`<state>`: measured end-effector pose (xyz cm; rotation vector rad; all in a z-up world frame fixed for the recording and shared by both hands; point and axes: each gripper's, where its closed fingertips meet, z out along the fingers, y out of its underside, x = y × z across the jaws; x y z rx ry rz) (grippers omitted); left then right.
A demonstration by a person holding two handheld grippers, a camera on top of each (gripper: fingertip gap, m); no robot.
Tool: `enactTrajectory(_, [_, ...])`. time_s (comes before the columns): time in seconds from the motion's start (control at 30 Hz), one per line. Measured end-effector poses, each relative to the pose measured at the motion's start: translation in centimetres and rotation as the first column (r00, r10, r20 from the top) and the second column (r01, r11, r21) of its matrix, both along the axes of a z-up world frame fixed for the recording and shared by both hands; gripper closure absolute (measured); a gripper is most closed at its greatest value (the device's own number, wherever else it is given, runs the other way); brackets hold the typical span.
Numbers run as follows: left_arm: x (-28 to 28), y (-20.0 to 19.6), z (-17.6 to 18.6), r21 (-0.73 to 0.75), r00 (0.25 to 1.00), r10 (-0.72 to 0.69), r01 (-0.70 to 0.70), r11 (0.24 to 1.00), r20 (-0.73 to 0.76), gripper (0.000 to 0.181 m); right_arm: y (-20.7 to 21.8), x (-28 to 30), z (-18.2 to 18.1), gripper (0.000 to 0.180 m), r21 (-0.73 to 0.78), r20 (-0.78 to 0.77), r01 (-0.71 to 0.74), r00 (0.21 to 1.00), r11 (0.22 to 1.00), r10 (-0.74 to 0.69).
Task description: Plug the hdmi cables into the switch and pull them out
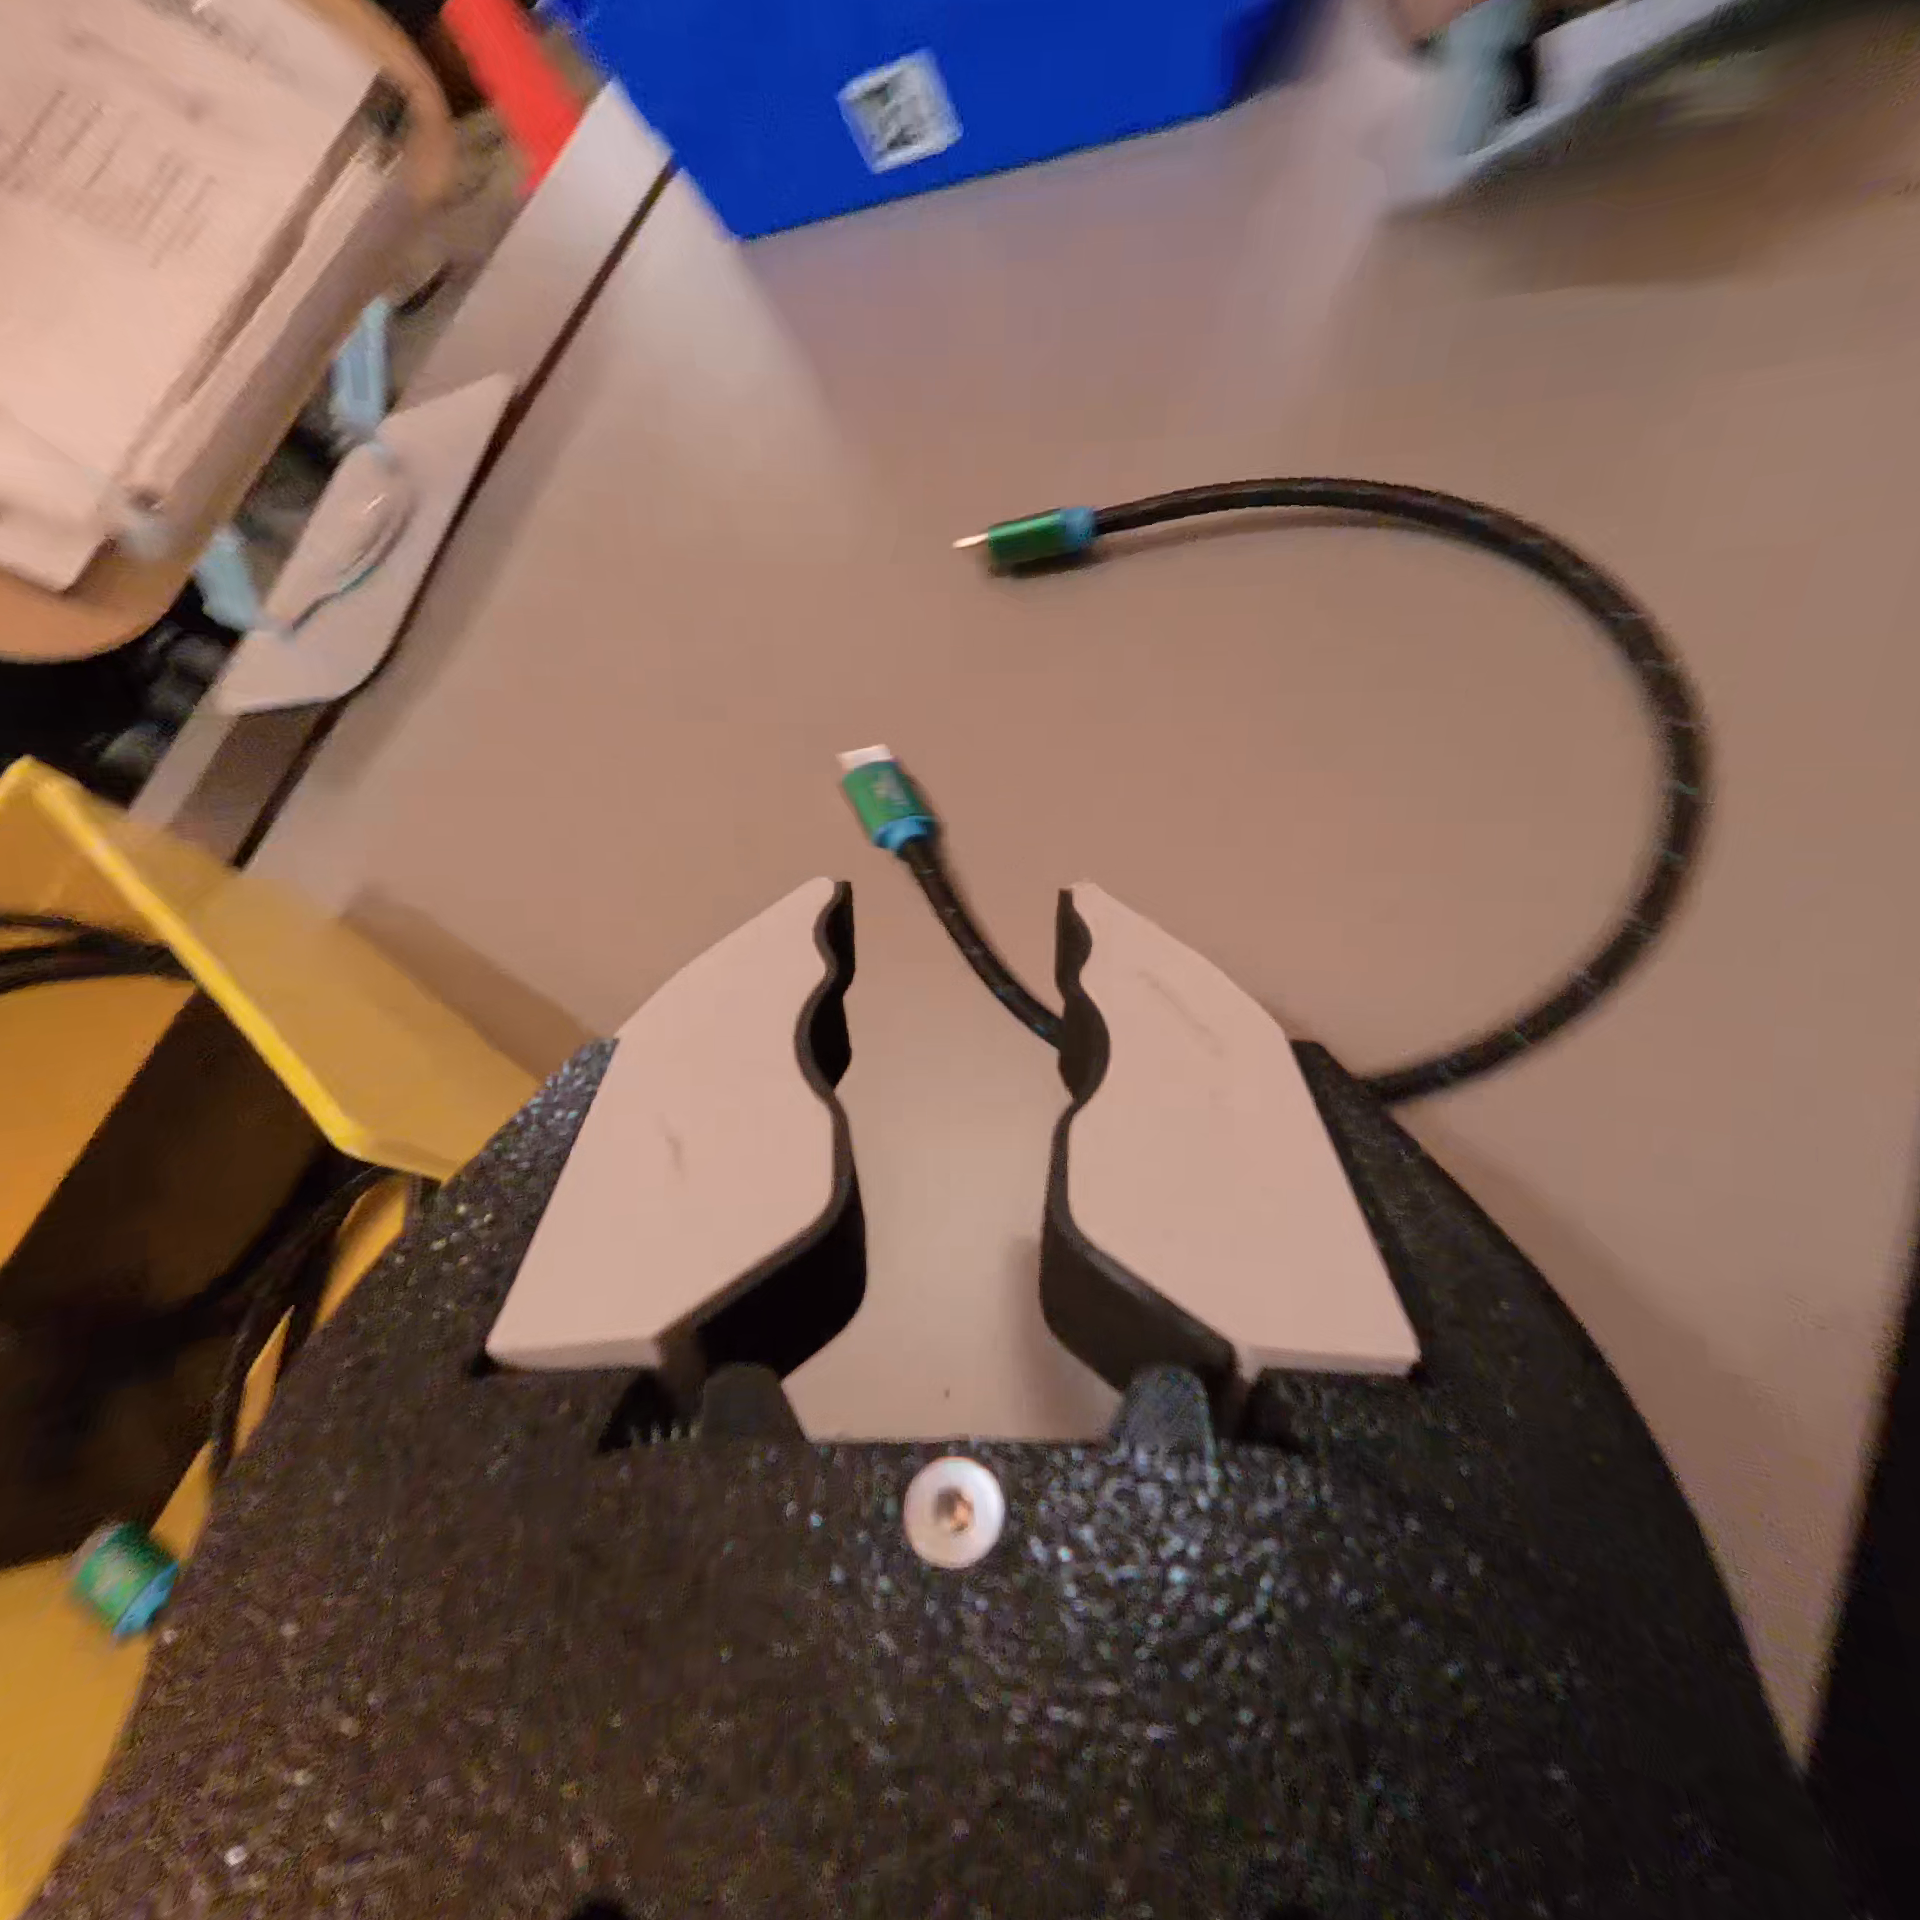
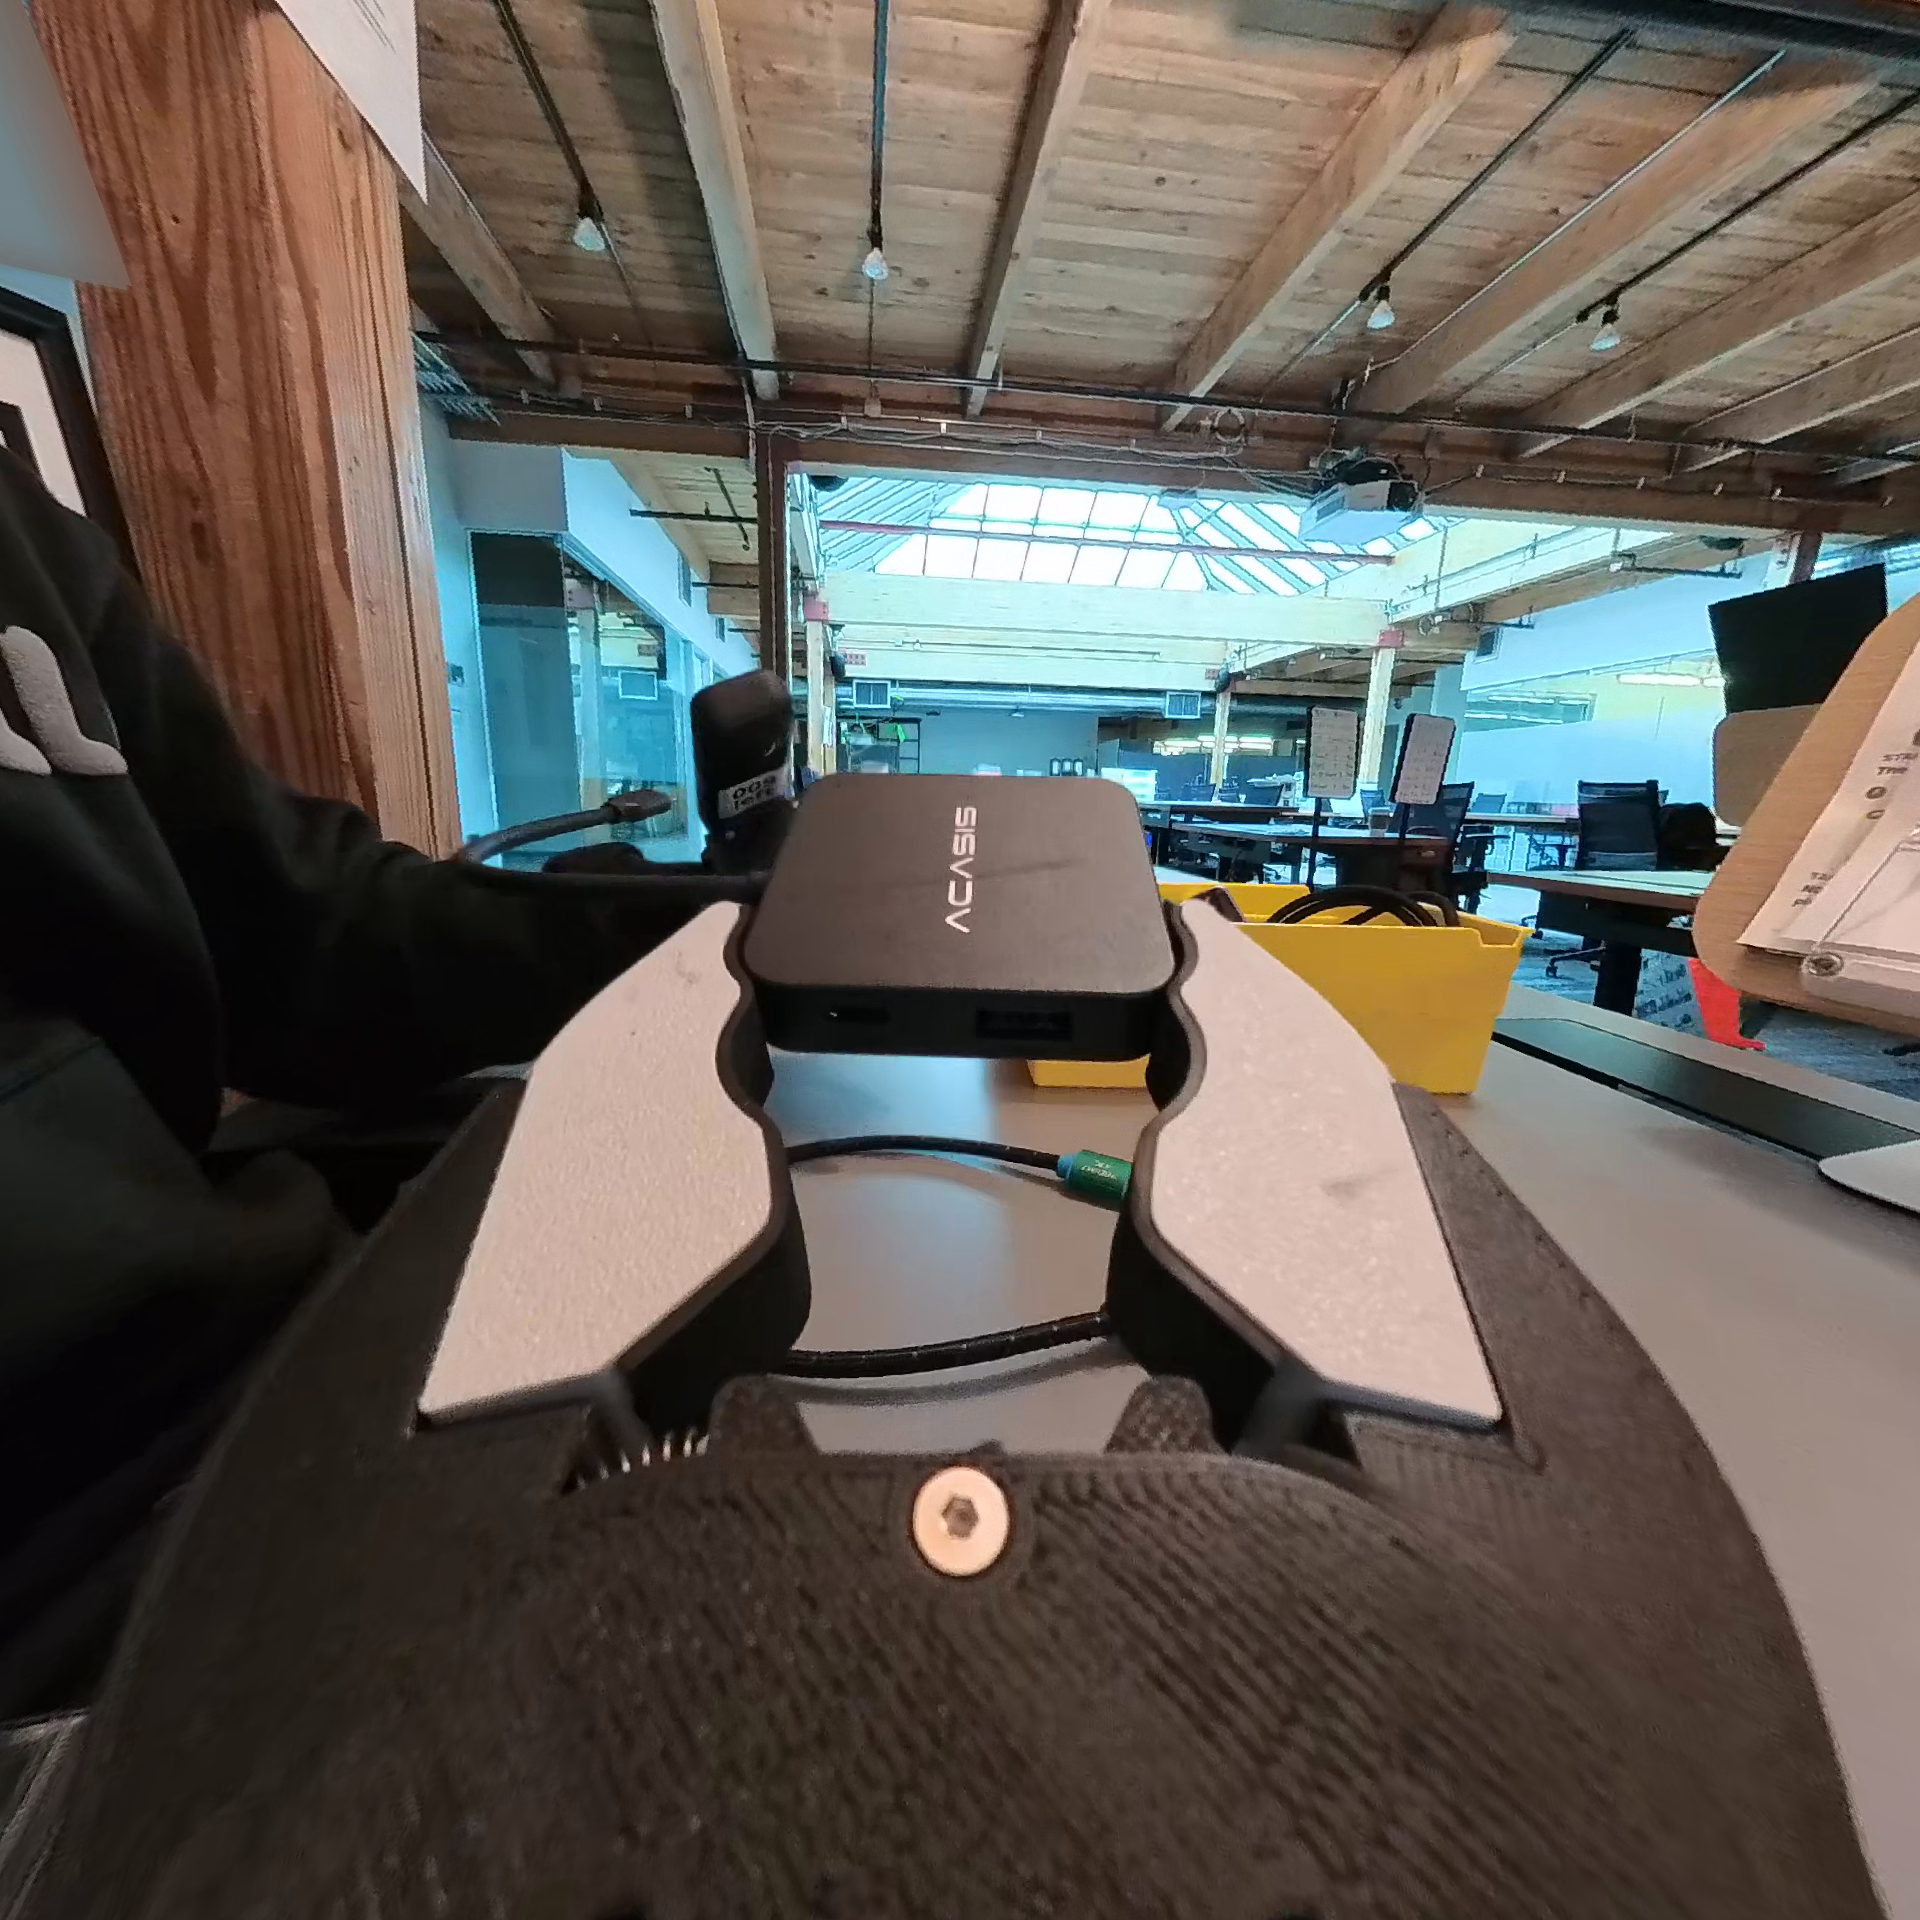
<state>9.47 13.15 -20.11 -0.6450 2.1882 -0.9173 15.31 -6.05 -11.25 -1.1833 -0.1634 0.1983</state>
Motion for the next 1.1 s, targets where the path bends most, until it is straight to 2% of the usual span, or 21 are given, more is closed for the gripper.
enactTrajectory(0.13, [3.7,-0.8,-1.1,0.093,0.980,0.193,-0.197,0.976,0.054,0.145,0.3,-0.2,-0.3,0.107,-0.019,0.010,-0.001,1.000,1.000,0.001])
enactTrajectory(0.3, [6.5,-0.7,-4.6,0.101,0.929,0.349,-0.338,0.936,-0.122,0.141,0.2,-0.2,-0.4,0.107,-0.022,0.010,-0.001,1.000,1.000,0.001])
enactTrajectory(0.43, [7.3,-0.7,-5.6,0.133,0.902,0.399,-0.381,0.915,-0.162,0.144,0.4,-0.3,-0.6,0.107,-0.041,0.019,-0.003,1.000,0.999,0.004])
enactTrajectory(0.6, [7.9,-0.9,-6.0,0.170,0.900,0.402,-0.376,0.911,-0.168,0.160,0.5,-0.4,-0.8,0.107,-0.054,0.026,-0.004,1.000,0.999,0.005])
enactTrajectory(0.8, [8.1,-0.9,-6.0,0.146,0.890,0.414,-0.392,0.909,-0.191,0.160,0.5,-0.4,-0.9,0.107,-0.060,0.026,-0.005,1.000,0.998,0.006])
enactTrajectory(0.9, [8.1,-0.8,-6.2,0.077,0.875,0.414,-0.409,0.909,-0.250,0.160,0.7,-0.5,-1.1,0.107,-0.070,0.029,-0.008,1.000,0.997,0.010])
enactTrajectory(1.03, [8.2,-0.9,-6.5,-0.109,0.839,0.370,-0.445,0.889,-0.400,0.161,0.7,-0.5,-1.2,0.107,-0.074,0.029,-0.007,1.000,0.997,0.009])
enactTrajectory(1.1, [8.2,-0.8,-6.5,-0.134,0.832,0.352,-0.444,0.886,-0.428,0.161,0.7,-0.5,-1.1,0.107,-0.069,0.024,-0.007,1.000,0.998,0.009])
